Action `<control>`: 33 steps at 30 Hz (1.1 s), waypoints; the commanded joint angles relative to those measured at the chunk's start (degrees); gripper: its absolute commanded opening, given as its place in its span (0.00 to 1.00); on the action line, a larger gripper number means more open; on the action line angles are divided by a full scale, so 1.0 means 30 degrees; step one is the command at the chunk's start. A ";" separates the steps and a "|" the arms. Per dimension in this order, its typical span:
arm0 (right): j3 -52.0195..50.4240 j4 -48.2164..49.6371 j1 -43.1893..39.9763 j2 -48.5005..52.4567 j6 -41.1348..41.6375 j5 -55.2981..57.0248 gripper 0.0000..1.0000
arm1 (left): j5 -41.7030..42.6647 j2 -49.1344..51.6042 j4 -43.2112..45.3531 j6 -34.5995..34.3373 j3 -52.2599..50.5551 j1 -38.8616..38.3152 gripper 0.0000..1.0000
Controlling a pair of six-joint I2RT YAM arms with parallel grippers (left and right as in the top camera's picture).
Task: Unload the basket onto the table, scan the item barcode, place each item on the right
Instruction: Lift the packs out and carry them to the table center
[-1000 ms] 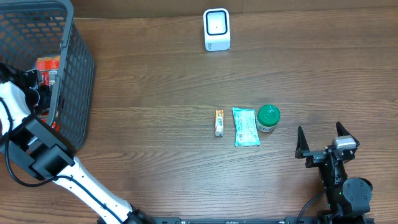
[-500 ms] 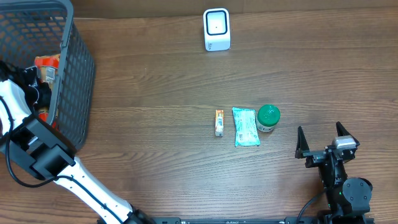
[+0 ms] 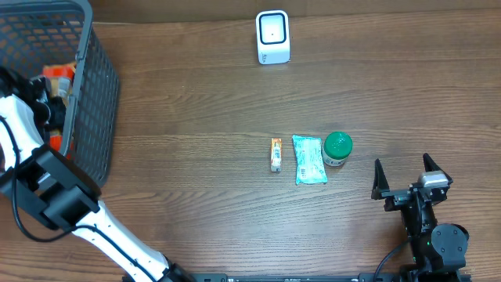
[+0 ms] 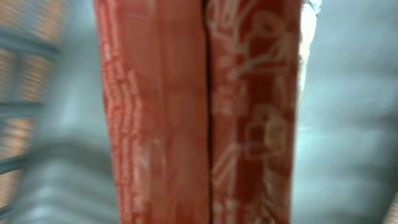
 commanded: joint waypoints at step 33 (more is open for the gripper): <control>-0.0204 0.0117 -0.0022 -0.0131 -0.0087 0.0182 1.00 | 0.1683 -1.5074 -0.9843 -1.1555 -0.4226 -1.0899 0.04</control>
